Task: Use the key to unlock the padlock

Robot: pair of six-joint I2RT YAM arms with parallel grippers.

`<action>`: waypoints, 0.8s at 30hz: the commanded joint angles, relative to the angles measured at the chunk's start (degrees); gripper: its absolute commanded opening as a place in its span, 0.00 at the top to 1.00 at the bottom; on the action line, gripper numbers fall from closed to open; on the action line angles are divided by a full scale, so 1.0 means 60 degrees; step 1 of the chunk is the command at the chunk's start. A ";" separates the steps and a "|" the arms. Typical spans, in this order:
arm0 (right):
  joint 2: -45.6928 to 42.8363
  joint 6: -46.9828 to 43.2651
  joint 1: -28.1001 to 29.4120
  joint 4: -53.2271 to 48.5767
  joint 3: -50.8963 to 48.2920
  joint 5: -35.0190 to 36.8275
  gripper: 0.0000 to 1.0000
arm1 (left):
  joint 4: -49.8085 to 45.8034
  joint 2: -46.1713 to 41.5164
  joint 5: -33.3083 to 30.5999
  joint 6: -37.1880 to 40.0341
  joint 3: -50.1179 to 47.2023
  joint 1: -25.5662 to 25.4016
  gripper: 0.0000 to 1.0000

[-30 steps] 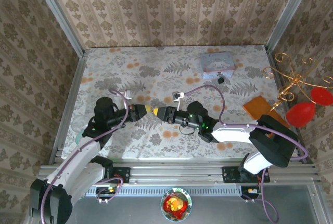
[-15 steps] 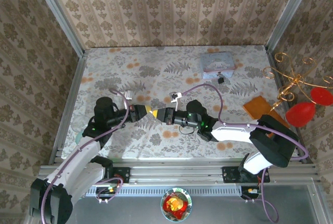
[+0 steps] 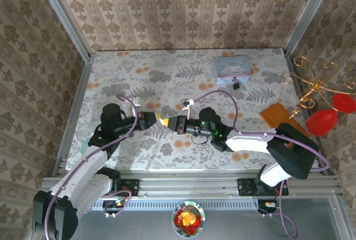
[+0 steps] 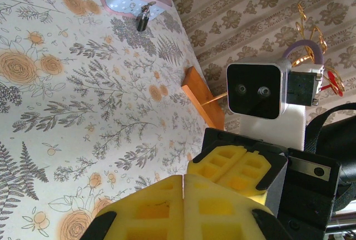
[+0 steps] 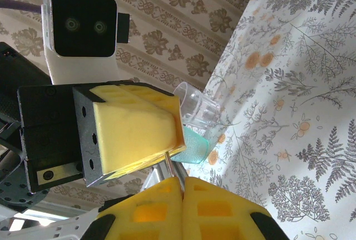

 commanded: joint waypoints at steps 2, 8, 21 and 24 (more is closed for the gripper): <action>0.0104 0.0151 0.0076 0.0028 0.0385 0.0121 1.00 | 0.0133 0.0061 -0.0004 0.0217 0.0061 -0.0039 1.00; 0.0005 0.0185 0.0075 -0.0728 0.0558 0.0347 1.00 | 0.0293 0.0084 -0.0088 0.0084 -0.0012 -0.0050 0.90; -0.0588 -0.0085 0.0080 -0.1883 0.0521 0.0901 1.00 | 0.0715 0.0229 -0.0315 -0.0327 -0.0157 -0.0049 0.68; -0.0545 -0.0004 0.0094 -0.1609 0.0561 0.0697 1.00 | 0.0825 0.0365 -0.0258 -0.0380 -0.0173 -0.0078 0.65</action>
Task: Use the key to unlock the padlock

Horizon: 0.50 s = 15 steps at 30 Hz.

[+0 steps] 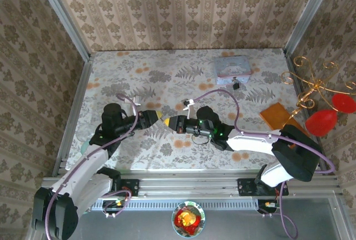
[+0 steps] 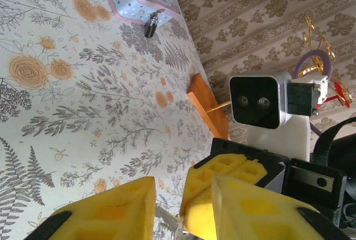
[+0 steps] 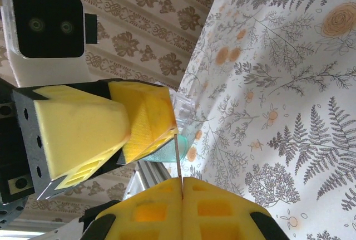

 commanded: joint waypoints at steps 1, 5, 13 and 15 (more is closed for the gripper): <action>-0.0196 -0.0023 0.0063 0.0201 0.0226 0.0004 1.00 | 0.0506 0.0123 0.0097 -0.0140 -0.0137 -0.0079 0.64; -0.0245 -0.0007 0.0056 0.0332 0.0204 0.0096 1.00 | 0.0580 0.0163 0.0106 -0.0180 -0.0123 -0.0149 0.60; -0.0280 0.0061 0.0061 0.0343 0.0089 0.0377 1.00 | 0.0253 0.0177 -0.0109 -0.0078 -0.0137 -0.0153 0.52; -0.0351 0.0079 0.0057 0.0455 0.0002 0.0484 1.00 | 0.0132 0.0174 -0.0179 -0.0054 -0.0126 -0.0144 0.49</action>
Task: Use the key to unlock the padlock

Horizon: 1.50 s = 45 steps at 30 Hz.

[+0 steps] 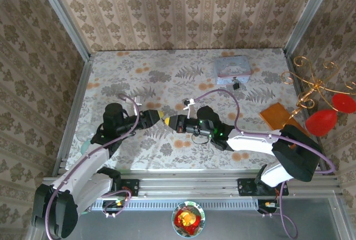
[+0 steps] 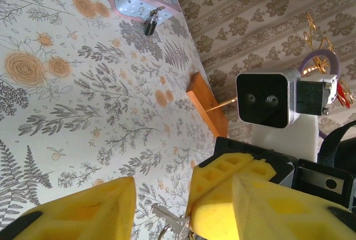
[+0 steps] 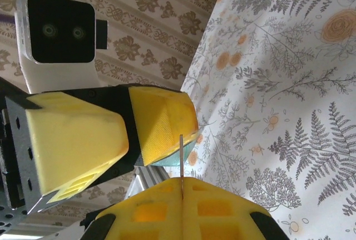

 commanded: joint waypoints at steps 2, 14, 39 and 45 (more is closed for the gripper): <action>-0.0406 0.0049 0.0057 0.0438 -0.0048 0.0410 1.00 | -0.0174 0.0010 -0.0124 0.0052 -0.0072 -0.0029 0.47; 0.0148 0.0137 0.0245 0.1489 0.0198 0.0007 1.00 | 0.0718 0.0326 0.0319 -0.0534 -0.0057 -0.0086 0.64; 0.0471 0.0936 0.0219 0.3142 -0.0361 0.0286 0.72 | 0.3606 0.0282 -0.1573 -0.2777 -0.0965 -0.1277 1.00; 0.0559 0.0942 0.0238 0.3422 -0.0293 0.0026 0.74 | 0.3805 0.0099 -0.1701 -0.3013 -0.0950 -0.1270 1.00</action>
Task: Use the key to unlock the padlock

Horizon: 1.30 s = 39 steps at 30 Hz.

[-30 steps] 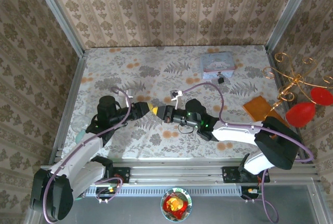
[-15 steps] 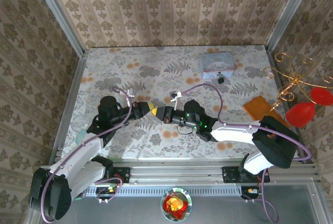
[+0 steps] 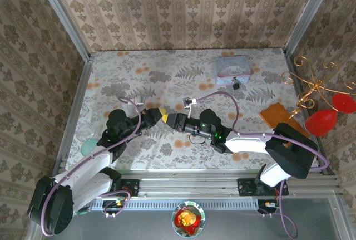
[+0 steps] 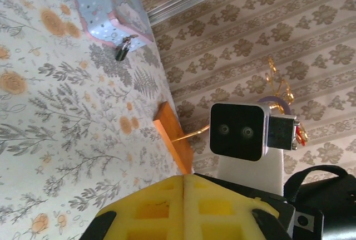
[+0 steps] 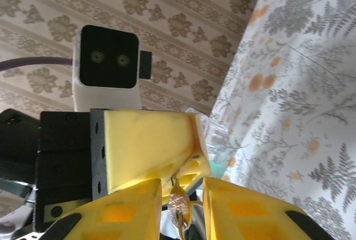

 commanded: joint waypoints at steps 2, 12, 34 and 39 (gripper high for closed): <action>0.0070 0.0022 0.0056 0.0955 0.0125 -0.0297 0.75 | 0.0470 -0.0159 -0.0151 -0.0319 -0.0072 -0.0072 1.00; -0.0064 -0.0010 0.0063 0.0984 0.0063 -0.0375 0.88 | 0.0742 0.0118 -0.0182 -0.0451 -0.0051 -0.0115 1.00; -0.4839 -0.4673 0.0295 -1.1083 0.2535 0.3153 1.00 | -0.5312 0.0301 -0.2250 0.2494 0.2276 -0.0148 0.39; -0.6322 -0.5447 0.0340 -1.2958 0.2971 0.4375 1.00 | -0.5019 0.2123 -0.3229 0.2920 0.3462 -0.1211 0.37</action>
